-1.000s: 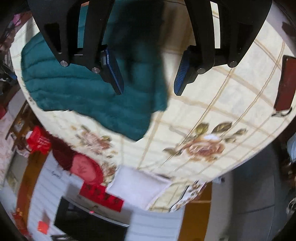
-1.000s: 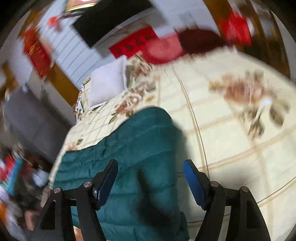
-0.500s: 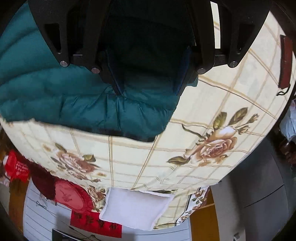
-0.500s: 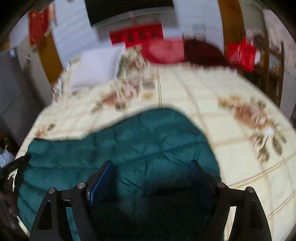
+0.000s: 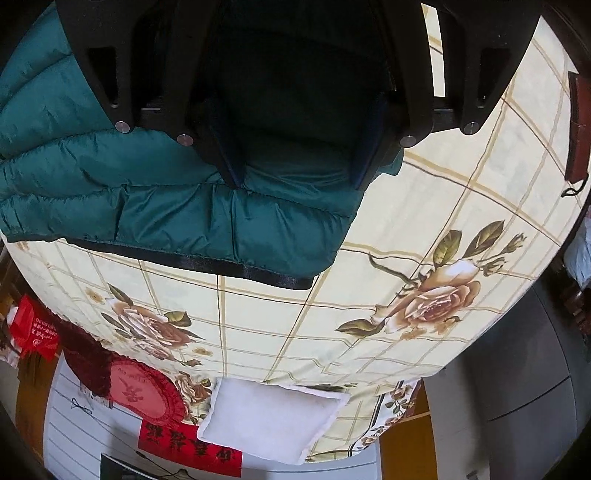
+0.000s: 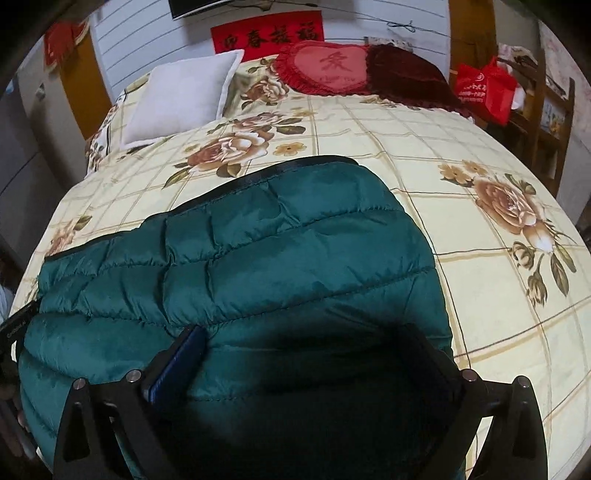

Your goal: Fold large clothes

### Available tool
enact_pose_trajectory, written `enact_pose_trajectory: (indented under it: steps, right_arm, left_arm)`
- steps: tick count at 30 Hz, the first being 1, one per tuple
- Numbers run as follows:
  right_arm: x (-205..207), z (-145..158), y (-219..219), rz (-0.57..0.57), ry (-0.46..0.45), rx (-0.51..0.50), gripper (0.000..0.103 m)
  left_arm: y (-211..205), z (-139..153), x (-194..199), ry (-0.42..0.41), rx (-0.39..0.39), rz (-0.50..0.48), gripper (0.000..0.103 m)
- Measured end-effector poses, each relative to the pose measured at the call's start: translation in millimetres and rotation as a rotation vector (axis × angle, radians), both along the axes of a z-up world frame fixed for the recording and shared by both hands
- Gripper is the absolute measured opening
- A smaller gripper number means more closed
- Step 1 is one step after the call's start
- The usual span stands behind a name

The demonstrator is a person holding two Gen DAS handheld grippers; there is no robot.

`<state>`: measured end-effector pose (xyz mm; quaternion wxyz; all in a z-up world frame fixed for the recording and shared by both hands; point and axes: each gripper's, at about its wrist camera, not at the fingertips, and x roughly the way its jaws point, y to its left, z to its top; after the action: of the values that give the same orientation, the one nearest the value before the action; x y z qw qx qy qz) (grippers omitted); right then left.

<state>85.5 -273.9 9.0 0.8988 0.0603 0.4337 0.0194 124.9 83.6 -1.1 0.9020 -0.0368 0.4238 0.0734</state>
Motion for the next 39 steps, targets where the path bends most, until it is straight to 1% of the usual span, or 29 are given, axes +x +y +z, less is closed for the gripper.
enact_pose_trajectory:
  steps: [5,13,14,16,17,20,22,23,26,27,28,30,32,33,35,37,39]
  right_arm:
    - [-8,0,-2,0.029,-0.020,0.012,0.103]
    - [-8,-1,1,0.039,0.001,-0.013,0.103]
    - [-8,-1,1,0.041,0.005,-0.015,0.103]
    - [-8,2,2,0.043,0.008,-0.022,0.103]
    - [-9,4,2,0.038,0.002,-0.028,0.103]
    - [-21,17,4,0.019,-0.069,-0.056,0.103]
    - [-37,27,6,0.026,-0.115,-0.052,0.103]
    - [-44,31,8,0.038,-0.122,-0.058,0.103]
    - [-75,43,19,0.087,-0.136,-0.087,0.103]
    - [-87,47,22,0.093,-0.138,-0.096,0.103]
    - [-104,52,26,0.096,-0.137,-0.109,0.103]
    - [-132,60,31,0.114,-0.132,-0.127,0.103]
    - [-158,69,34,0.115,-0.133,-0.152,0.103]
    - [-172,75,34,0.111,-0.135,-0.160,0.103]
    - [-195,84,32,0.109,-0.146,-0.157,0.103]
    - [-218,93,28,0.105,-0.153,-0.139,0.103]
    - [-236,99,24,0.096,-0.161,-0.124,0.103]
  left_arm:
    - [2,-1,1,0.003,-0.017,-0.002,0.064]
    - [3,-1,1,0.010,-0.027,-0.006,0.064]
    - [4,-1,2,0.012,-0.032,-0.007,0.065]
    - [5,0,2,-0.001,-0.054,-0.013,0.073]
    - [5,0,2,0.000,-0.067,-0.011,0.073]
    - [6,6,-4,0.011,-0.093,-0.014,0.073]
    - [7,10,-7,0.021,-0.118,-0.009,0.073]
    - [4,14,-12,0.024,-0.098,-0.015,0.073]
    - [-7,31,-41,-0.014,-0.009,-0.026,0.073]
    - [-13,37,-58,-0.019,0.023,-0.022,0.074]
    - [-15,39,-70,-0.012,0.031,-0.016,0.080]
    - [-21,42,-104,0.020,-0.010,-0.025,0.087]
    - [-28,43,-130,0.045,-0.030,-0.039,0.088]
    - [-36,44,-150,0.054,-0.039,-0.061,0.088]
    - [-49,46,-178,0.061,-0.040,-0.090,0.090]
    - [-63,50,-203,0.054,-0.029,-0.123,0.090]
    - [-74,57,-227,0.040,-0.012,-0.134,0.090]
